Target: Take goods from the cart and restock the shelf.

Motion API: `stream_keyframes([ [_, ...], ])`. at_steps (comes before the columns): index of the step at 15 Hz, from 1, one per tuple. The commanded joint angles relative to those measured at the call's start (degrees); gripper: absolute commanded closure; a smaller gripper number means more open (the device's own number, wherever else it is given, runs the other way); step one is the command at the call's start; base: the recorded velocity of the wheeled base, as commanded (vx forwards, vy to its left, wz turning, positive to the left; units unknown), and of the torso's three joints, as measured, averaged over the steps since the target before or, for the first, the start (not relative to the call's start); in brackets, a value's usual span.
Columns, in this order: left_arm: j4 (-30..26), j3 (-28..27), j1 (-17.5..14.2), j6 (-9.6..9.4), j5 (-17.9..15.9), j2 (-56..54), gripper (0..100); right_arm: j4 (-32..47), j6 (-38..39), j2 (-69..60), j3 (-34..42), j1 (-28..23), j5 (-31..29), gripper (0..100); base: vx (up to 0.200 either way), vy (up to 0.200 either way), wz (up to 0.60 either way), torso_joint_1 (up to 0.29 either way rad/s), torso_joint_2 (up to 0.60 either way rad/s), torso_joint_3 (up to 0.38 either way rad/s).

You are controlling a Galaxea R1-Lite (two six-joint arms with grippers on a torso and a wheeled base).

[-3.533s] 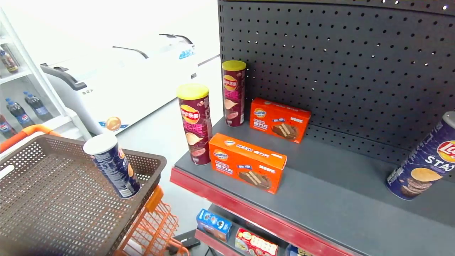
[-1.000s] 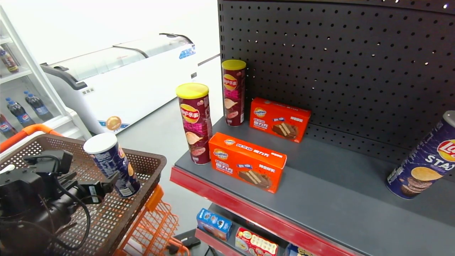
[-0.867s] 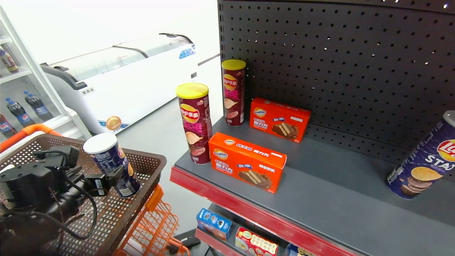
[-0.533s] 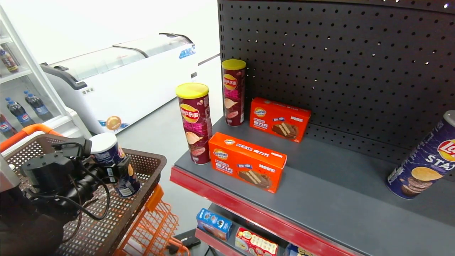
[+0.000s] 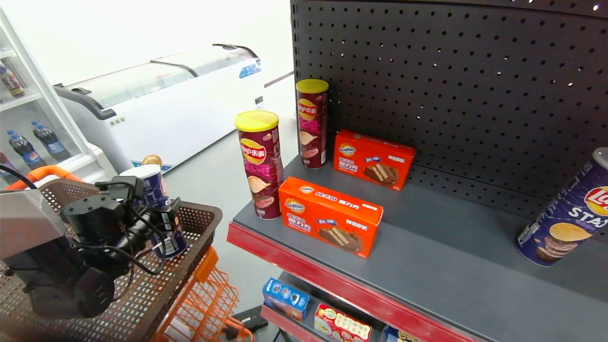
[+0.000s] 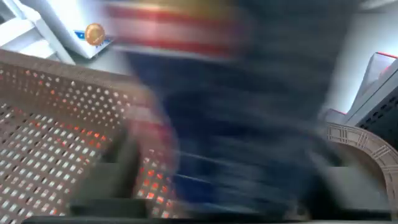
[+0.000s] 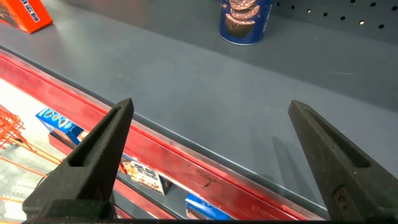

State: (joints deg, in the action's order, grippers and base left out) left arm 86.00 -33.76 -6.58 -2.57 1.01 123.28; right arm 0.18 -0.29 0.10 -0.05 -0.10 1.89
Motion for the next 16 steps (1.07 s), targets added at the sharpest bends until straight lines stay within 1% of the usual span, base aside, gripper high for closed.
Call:
stream_keyframes([
  [1,0.0,-1.0,0.7,-0.94,0.0,0.5,100,0.0,0.0,0.0,0.0,0.0,0.0,0,0.000,0.000,0.00,0.000,0.00,0.000],
  [2,0.0,-1.1,0.9,-1.38,0.0,0.5,100,0.0,0.0,0.0,0.0,0.1,0.0,0,0.000,0.000,0.00,0.000,0.00,0.000],
  [6,0.1,-0.8,1.7,-1.91,0.2,-1.1,100,0.0,0.0,0.0,0.0,0.0,0.0,0,0.000,0.000,0.00,0.000,0.00,0.000],
  [7,-0.1,-0.6,1.7,-2.70,0.1,-3.0,100,0.0,0.0,0.0,0.0,0.0,0.0,0,0.000,0.000,0.00,0.000,0.00,0.000],
  [9,-0.3,-0.1,3.2,-4.55,0.2,-7.5,100,0.0,0.0,0.0,0.0,0.1,0.0,0,0.000,0.000,0.00,0.000,0.00,0.000],
  [11,-0.7,3.0,4.0,-5.78,0.0,-13.7,100,0.0,0.0,0.0,0.0,0.0,0.0,0,0.000,0.000,0.00,0.000,0.00,0.000],
  [12,-0.7,3.7,4.7,-5.87,0.0,-15.6,100,0.0,0.0,0.0,0.0,0.0,0.0,0,0.000,0.000,0.00,0.000,0.00,0.000],
  [13,-1.7,4.5,6.1,-5.87,0.0,-19.0,100,0.0,0.0,0.0,0.0,0.0,0.0,0,0.000,0.000,0.00,0.000,0.00,0.000],
  [14,-4.8,5.8,7.3,-5.87,-0.1,-23.8,100,0.0,0.0,0.0,0.0,0.1,0.0,0,0.000,0.000,0.00,0.000,0.00,0.000],
  [15,-9.7,7.6,9.2,-5.87,-0.2,-30.0,100,0.0,-0.1,0.0,0.0,0.0,0.0,0,0.000,0.000,0.00,0.000,0.00,0.000],
  [16,-10.6,8.3,9.7,-5.60,-0.2,-32.1,100,0.0,0.0,0.0,0.0,0.1,0.0,0,0.000,0.000,0.00,0.000,0.00,0.000],
])
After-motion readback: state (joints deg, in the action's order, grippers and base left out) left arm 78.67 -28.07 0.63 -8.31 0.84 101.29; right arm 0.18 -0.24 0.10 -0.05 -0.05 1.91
